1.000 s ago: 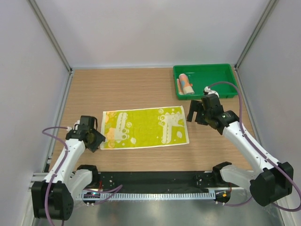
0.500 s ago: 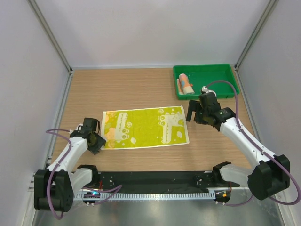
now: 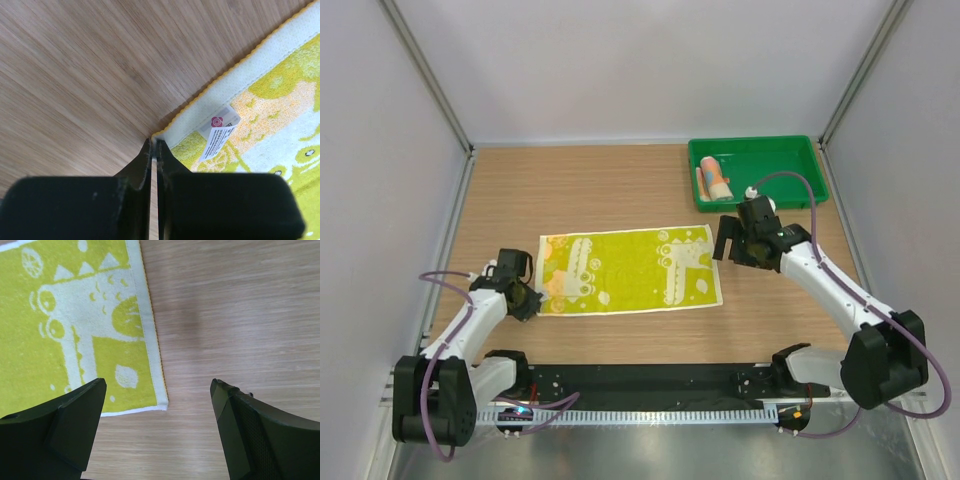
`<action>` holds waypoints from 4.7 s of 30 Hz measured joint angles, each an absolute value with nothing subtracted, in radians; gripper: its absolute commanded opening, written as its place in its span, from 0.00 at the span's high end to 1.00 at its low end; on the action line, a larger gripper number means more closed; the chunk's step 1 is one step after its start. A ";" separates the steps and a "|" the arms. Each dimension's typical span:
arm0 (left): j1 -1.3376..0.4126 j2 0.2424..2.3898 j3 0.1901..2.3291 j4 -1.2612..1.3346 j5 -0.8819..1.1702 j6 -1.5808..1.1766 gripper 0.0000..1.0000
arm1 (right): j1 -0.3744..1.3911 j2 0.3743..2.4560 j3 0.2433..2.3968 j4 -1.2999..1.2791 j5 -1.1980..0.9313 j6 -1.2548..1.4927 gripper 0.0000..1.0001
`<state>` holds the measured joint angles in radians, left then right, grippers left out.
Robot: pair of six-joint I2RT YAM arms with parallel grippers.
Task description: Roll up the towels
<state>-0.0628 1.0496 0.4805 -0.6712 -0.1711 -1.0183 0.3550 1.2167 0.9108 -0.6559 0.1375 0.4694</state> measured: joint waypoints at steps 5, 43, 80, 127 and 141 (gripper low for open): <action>-0.063 1.053 0.491 -0.672 -0.167 -1.008 1.00 | 0.355 1.295 0.858 -0.654 0.101 0.548 0.10; -0.063 1.031 0.495 -0.671 -0.164 -0.961 1.00 | 0.355 1.361 0.649 -0.538 -0.083 0.710 0.83; -0.063 0.748 0.722 -1.018 0.023 -0.959 1.00 | 0.355 0.927 0.696 -0.864 -0.070 0.737 0.99; -0.063 1.530 1.146 -0.870 -0.053 -0.749 1.00 | 0.233 1.658 1.209 -0.746 -0.044 0.576 0.99; -0.063 1.704 1.259 -0.857 -0.102 -0.700 0.88 | 0.210 1.756 1.219 -0.704 -0.051 0.565 0.99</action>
